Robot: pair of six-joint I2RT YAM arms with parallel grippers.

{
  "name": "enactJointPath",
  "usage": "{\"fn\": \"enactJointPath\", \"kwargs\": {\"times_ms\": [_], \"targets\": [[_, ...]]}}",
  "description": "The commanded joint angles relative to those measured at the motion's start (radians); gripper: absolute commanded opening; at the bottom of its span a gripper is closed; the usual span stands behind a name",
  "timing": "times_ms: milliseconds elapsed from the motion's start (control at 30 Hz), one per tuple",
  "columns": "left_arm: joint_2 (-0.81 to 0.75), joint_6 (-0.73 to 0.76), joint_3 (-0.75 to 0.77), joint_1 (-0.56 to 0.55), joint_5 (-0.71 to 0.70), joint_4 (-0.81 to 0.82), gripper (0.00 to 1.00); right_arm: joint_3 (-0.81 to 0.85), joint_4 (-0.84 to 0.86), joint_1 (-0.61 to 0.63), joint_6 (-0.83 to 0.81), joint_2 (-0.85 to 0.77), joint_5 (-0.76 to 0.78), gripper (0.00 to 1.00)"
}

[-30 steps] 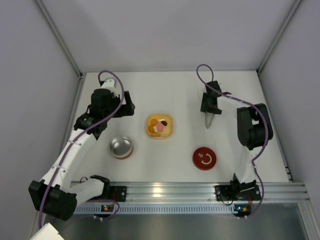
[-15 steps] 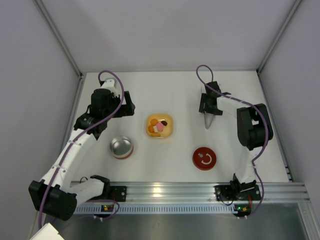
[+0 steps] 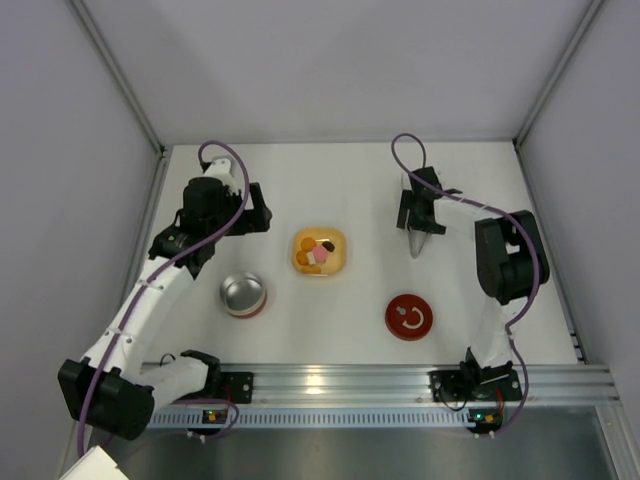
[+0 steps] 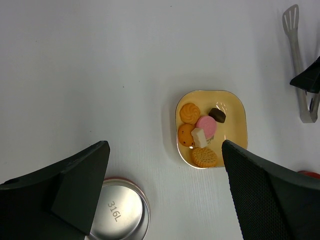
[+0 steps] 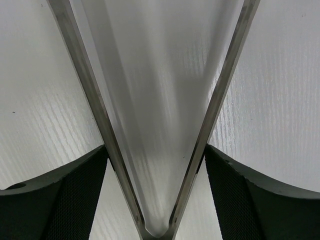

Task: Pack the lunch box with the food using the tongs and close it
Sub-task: Pick up the clamp at the center of the board.

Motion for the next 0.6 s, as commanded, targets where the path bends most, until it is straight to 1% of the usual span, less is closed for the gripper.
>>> {"fn": "enactJointPath", "kwargs": {"times_ms": [0, 33, 200, 300, 367, 567], "targets": [[0.002, -0.011, 0.023, 0.004, 0.010, 0.019, 0.99, -0.030, -0.003, 0.015, 0.019, 0.000, -0.008, 0.77], [0.002, -0.013, 0.023, 0.005, 0.010, 0.021, 0.99, -0.030, 0.002, 0.015, 0.019, 0.004, -0.009, 0.75], [0.003, -0.011, 0.023, 0.004, 0.005, 0.018, 0.99, -0.036, 0.012, 0.015, 0.026, 0.001, -0.028, 0.59], [0.002, -0.010, 0.021, 0.005, 0.005, 0.018, 0.99, -0.036, 0.008, 0.018, 0.022, -0.039, -0.029, 0.54], [0.002, -0.010, 0.023, 0.004, 0.005, 0.018, 0.99, -0.033, -0.003, 0.019, 0.019, -0.068, -0.023, 0.54], [-0.001, -0.010, 0.024, 0.004, 0.007, 0.016, 0.99, 0.013, -0.081, 0.064, 0.003, -0.223, 0.009, 0.55]]}}
